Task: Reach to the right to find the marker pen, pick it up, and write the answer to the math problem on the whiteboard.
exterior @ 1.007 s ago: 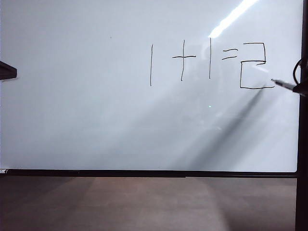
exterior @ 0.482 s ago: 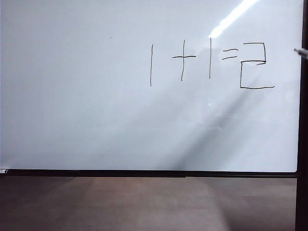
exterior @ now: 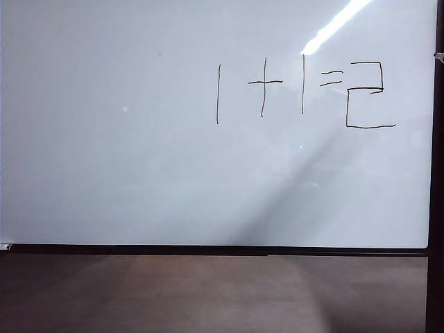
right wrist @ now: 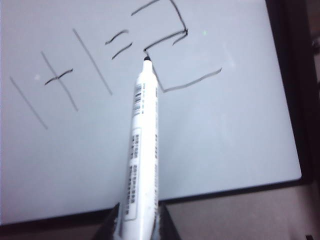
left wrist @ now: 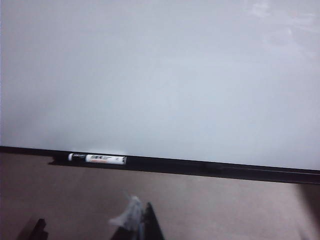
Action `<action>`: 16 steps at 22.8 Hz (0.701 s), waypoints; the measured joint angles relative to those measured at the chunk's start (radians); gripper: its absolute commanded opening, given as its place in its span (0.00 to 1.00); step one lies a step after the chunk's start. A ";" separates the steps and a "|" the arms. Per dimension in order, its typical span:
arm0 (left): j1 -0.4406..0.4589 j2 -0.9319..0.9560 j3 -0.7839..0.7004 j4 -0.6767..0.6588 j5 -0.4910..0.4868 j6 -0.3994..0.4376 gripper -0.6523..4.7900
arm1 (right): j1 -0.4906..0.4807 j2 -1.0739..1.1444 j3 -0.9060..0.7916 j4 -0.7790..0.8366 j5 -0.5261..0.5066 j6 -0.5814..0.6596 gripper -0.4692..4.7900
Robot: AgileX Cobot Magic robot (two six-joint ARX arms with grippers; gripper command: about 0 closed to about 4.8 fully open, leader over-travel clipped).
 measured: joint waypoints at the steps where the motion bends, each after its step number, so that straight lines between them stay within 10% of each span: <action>1: 0.003 0.000 0.000 0.000 0.000 0.000 0.11 | 0.000 -0.042 -0.002 -0.045 -0.003 -0.010 0.07; 16: 0.002 0.000 0.000 0.000 0.003 0.000 0.11 | 0.003 -0.185 -0.003 -0.233 -0.037 -0.088 0.08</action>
